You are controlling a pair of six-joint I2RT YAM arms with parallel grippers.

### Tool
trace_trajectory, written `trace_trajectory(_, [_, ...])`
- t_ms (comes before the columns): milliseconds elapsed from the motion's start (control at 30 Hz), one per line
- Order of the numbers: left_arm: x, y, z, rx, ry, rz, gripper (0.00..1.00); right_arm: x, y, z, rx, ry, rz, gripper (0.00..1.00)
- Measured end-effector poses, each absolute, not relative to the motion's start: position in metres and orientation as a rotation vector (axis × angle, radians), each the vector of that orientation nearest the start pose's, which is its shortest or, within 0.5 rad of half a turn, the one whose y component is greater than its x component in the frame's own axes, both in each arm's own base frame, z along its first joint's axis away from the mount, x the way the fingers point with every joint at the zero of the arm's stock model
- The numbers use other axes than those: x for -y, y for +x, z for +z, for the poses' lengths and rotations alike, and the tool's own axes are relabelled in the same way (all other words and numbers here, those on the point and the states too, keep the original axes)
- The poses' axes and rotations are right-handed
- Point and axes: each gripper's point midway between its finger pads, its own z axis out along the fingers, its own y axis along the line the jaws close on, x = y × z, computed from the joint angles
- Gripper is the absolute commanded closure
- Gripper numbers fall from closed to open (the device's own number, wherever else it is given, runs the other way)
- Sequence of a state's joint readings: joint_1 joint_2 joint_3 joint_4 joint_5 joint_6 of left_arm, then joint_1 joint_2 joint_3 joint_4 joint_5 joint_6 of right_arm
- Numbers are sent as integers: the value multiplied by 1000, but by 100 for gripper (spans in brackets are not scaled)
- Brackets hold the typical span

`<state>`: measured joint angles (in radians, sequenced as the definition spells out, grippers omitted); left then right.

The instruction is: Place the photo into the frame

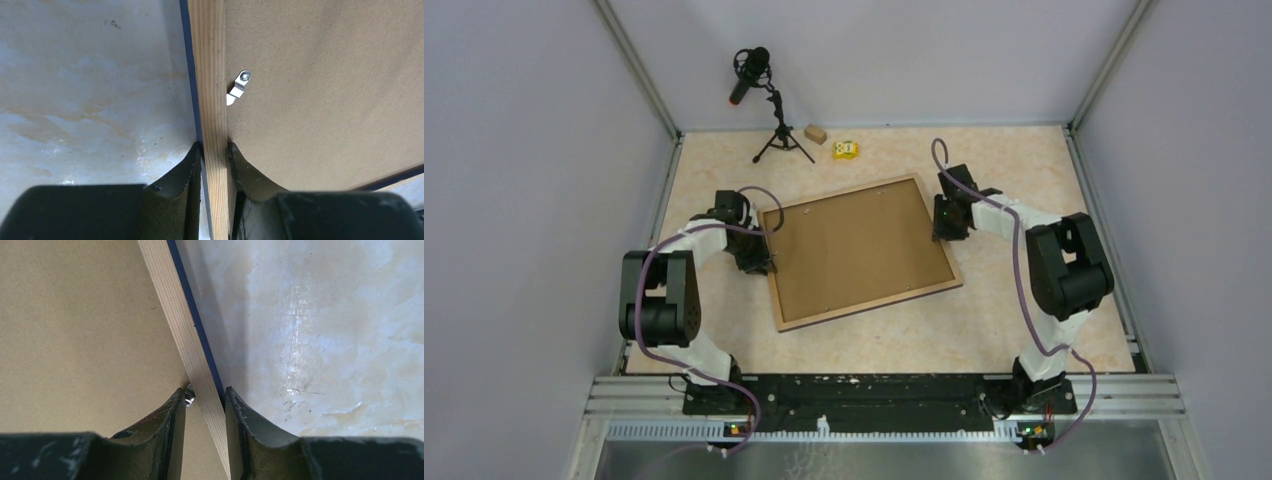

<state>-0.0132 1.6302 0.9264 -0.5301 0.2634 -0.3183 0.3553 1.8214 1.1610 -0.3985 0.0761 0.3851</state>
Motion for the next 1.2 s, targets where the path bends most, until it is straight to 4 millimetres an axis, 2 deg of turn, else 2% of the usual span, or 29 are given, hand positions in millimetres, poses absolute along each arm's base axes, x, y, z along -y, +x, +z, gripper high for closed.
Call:
trace_trajectory(700, [62, 305, 25, -2788, -366, -450, 82, -139, 374, 32, -2617, 388, 119, 100])
trace_trajectory(867, [62, 306, 25, -2783, -359, -449, 83, -138, 370, 32, -2629, 383, 111, 67])
trace_trajectory(1000, [62, 306, 25, -2783, -358, -451, 83, -138, 369, 33, -2631, 363, 106, 50])
trace_trajectory(1100, [62, 306, 25, -2783, -357, -452, 83, -138, 369, 33, -2634, 346, 103, 46])
trace_trajectory(1200, [62, 306, 25, -2782, -356, -453, 83, -138, 366, 32, -2645, 331, 82, 49])
